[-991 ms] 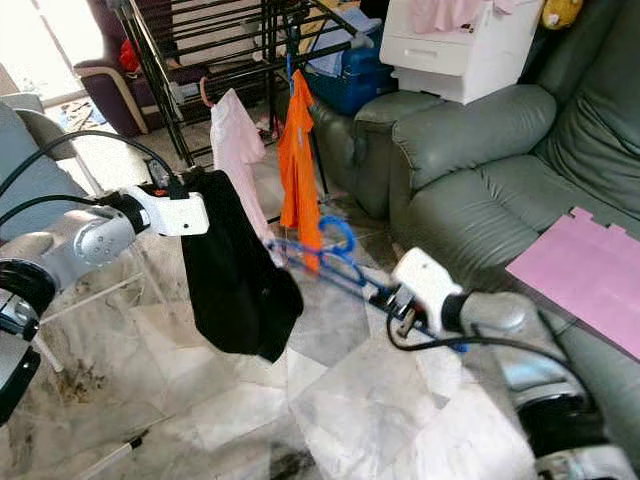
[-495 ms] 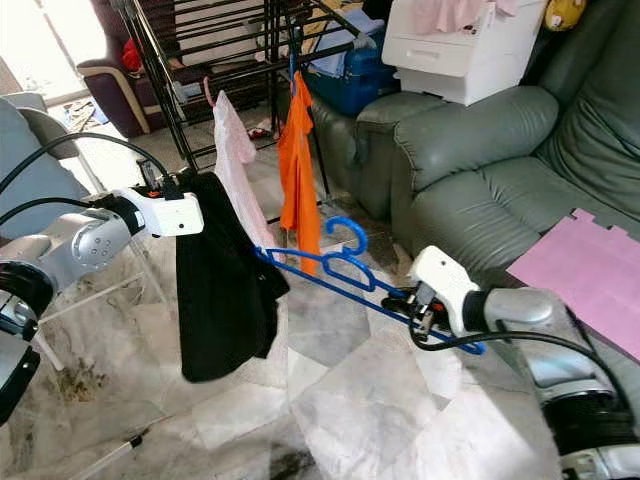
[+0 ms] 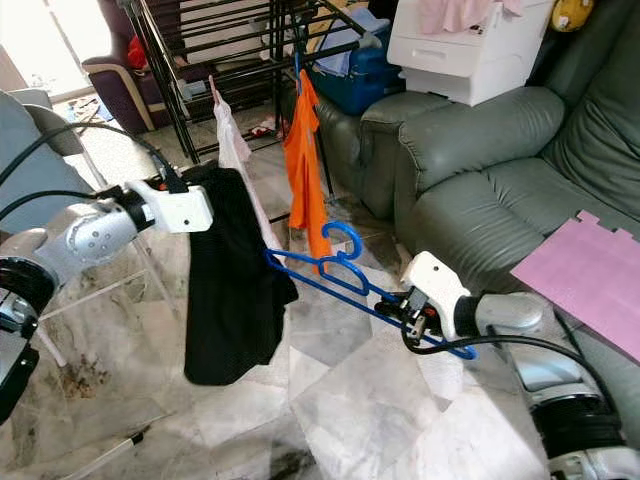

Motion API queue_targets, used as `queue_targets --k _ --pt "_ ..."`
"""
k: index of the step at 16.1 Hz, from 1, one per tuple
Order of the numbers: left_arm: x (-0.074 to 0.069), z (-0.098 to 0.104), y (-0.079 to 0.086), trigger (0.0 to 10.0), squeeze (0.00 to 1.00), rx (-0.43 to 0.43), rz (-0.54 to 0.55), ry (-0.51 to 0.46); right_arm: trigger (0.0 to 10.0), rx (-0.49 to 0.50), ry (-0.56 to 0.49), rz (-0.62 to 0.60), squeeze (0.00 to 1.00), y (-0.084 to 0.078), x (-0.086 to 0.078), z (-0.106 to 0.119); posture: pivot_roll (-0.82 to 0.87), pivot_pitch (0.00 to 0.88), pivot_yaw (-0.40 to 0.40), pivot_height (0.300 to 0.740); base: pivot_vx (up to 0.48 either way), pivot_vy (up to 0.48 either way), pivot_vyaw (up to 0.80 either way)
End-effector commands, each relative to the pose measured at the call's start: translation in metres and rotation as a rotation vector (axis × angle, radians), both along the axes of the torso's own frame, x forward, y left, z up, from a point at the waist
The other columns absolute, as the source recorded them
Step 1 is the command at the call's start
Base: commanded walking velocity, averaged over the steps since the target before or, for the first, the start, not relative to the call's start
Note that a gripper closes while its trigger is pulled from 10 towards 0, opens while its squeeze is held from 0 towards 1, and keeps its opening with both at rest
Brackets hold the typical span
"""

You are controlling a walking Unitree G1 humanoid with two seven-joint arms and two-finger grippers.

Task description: Hang hanger

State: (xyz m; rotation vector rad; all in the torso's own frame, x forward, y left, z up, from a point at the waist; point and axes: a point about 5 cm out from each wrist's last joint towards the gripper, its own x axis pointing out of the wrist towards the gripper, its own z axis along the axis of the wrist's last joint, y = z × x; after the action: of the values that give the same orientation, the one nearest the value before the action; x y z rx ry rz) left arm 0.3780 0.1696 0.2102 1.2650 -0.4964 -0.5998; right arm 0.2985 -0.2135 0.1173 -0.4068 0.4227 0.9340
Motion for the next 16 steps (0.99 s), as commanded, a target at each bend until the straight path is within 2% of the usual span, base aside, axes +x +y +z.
queue_targets --k 1,3,5,6,7,9,10,12,14,15,16 --pt "-0.002 0.018 -0.007 10.0 0.0 -0.052 -0.068 -0.058 10.0 0.03 -0.006 0.007 0.0 0.007 0.001 0.0 -0.15 0.0 0.105 0.74 0.0 0.0 0.0" --pt "-0.005 0.027 -0.018 10.0 0.0 -0.111 -0.136 -0.075 10.0 0.051 -0.005 -0.053 0.0 0.012 0.006 -0.008 -0.14 0.0 0.104 0.74 0.0 0.0 0.0" --pt "-0.008 0.036 -0.026 10.0 0.0 -0.194 -0.19 -0.077 10.0 0.131 0.001 -0.176 0.0 0.014 0.015 -0.011 -0.14 0.0 0.102 0.74 0.0 0.0 0.0" --pt "-0.011 0.038 -0.03 10.0 0.0 -0.226 -0.222 -0.071 10.0 0.165 -0.025 -0.261 0.0 0.014 0.022 -0.01 -0.14 0.0 0.101 0.74 0.0 0.0 0.0" --pt "-0.015 0.036 -0.037 10.0 0.0 -0.26 -0.262 -0.053 10.0 0.234 -0.057 -0.406 0.0 0.011 0.035 -0.005 -0.14 0.0 0.1 0.74 0.0 0.0 0.0" --pt "-0.025 0.023 -0.05 10.0 0.0 -0.285 -0.327 -0.001 10.0 0.337 -0.086 -0.574 0.0 0.005 0.049 0.005 -0.14 0.0 0.098 0.74 0.0 0.0 0.0" --pt "-0.03 0.009 -0.054 10.0 0.0 -0.29 -0.337 0.051 10.0 0.385 -0.094 -0.633 0.0 0.003 0.054 0.01 -0.14 0.0 0.096 0.74 0.0 0.0 0.0" --pt "-0.04 -0.019 -0.056 10.0 0.0 -0.314 -0.326 0.15 10.0 0.473 -0.128 -0.696 0.0 0.004 0.063 0.024 -0.14 0.0 0.096 0.74 0.0 0.0 0.0" --pt "-0.047 -0.024 -0.062 10.0 0.0 -0.348 -0.335 0.168 10.0 0.543 -0.147 -0.736 0.0 0.005 0.067 0.033 -0.14 0.0 0.094 0.74 0.0 0.0 0.0" --pt "-0.054 -0.025 -0.076 10.0 0.0 -0.393 -0.358 0.18 10.0 0.691 -0.141 -0.818 0.0 0.005 0.073 0.041 -0.15 0.0 0.09 0.74 0.0 0.0 0.0" --pt "-0.057 -0.026 -0.085 10.0 0.0 -0.422 -0.371 0.196 10.0 0.773 -0.128 -0.859 0.0 0.005 0.075 0.044 -0.15 0.0 0.088 0.74 0.0 0.0 0.0"
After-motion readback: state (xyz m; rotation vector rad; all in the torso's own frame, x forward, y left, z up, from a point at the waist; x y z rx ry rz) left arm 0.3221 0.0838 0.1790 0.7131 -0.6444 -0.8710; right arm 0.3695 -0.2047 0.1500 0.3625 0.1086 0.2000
